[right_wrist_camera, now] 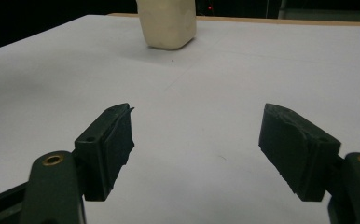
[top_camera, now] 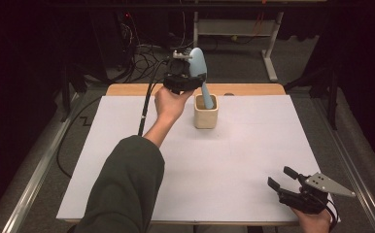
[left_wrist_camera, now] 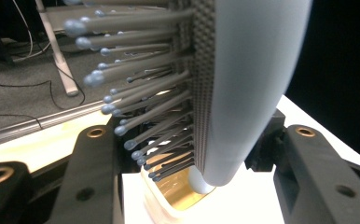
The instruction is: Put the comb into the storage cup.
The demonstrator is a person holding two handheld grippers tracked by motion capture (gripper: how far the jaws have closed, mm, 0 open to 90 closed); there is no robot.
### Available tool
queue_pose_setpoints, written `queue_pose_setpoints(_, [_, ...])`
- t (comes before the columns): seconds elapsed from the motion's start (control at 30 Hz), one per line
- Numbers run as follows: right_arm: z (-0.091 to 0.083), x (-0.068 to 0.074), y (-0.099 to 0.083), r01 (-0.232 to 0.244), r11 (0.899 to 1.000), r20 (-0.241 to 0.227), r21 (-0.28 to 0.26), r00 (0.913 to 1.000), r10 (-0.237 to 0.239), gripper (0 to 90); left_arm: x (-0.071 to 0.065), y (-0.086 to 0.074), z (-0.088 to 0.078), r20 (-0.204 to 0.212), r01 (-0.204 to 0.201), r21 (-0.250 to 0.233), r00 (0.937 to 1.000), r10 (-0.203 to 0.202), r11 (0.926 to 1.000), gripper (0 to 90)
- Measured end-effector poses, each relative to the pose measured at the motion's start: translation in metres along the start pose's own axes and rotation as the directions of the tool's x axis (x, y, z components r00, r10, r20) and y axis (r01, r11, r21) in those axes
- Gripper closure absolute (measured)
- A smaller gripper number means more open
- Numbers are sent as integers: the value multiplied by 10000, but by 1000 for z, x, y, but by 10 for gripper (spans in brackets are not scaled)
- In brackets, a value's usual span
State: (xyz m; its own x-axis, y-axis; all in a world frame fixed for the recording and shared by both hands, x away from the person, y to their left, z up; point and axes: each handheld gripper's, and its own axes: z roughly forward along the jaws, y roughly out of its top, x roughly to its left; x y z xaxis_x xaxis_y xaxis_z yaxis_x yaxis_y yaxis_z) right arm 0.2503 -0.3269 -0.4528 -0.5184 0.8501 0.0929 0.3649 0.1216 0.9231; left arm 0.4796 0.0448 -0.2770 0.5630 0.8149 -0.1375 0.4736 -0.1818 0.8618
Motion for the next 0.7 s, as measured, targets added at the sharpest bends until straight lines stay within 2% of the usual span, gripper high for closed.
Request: queue_pose_setpoints(0.7, [0, 0, 0, -7, 10000, 31, 41, 10000, 7, 268, -2, -4, 13, -70, 74, 386, 9999, -72, 9992, 508])
